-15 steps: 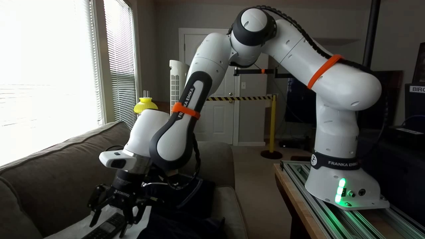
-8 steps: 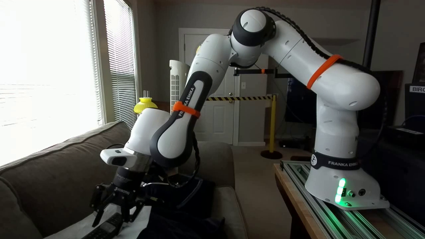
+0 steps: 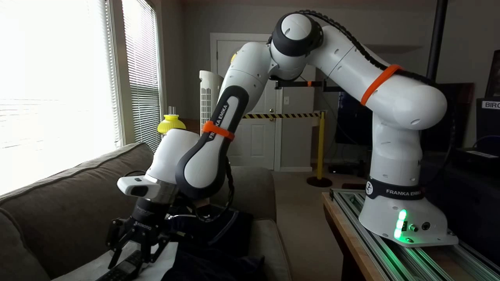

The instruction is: Turn the remote control 90 degrees

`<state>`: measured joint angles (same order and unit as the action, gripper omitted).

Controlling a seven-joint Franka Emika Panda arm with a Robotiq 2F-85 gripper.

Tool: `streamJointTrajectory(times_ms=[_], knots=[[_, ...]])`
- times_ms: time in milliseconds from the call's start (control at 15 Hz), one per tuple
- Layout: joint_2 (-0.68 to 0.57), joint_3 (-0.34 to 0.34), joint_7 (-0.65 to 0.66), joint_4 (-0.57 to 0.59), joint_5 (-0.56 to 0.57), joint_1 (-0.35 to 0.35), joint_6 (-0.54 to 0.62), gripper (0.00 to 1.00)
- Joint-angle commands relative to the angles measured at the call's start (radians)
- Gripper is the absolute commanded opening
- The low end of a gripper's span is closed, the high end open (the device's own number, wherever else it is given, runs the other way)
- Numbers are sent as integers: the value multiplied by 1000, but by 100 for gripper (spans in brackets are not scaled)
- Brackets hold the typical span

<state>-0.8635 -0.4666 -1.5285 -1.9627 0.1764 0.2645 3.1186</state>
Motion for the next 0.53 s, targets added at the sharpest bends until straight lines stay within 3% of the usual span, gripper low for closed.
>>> streamJointTrajectory(times_ms=[0, 333, 467], knots=[[-40, -7, 12, 24, 41, 10, 33, 67], [-72, -1, 6, 43, 64, 7, 60, 60], [-88, -1, 5, 52, 79, 8, 70, 45]])
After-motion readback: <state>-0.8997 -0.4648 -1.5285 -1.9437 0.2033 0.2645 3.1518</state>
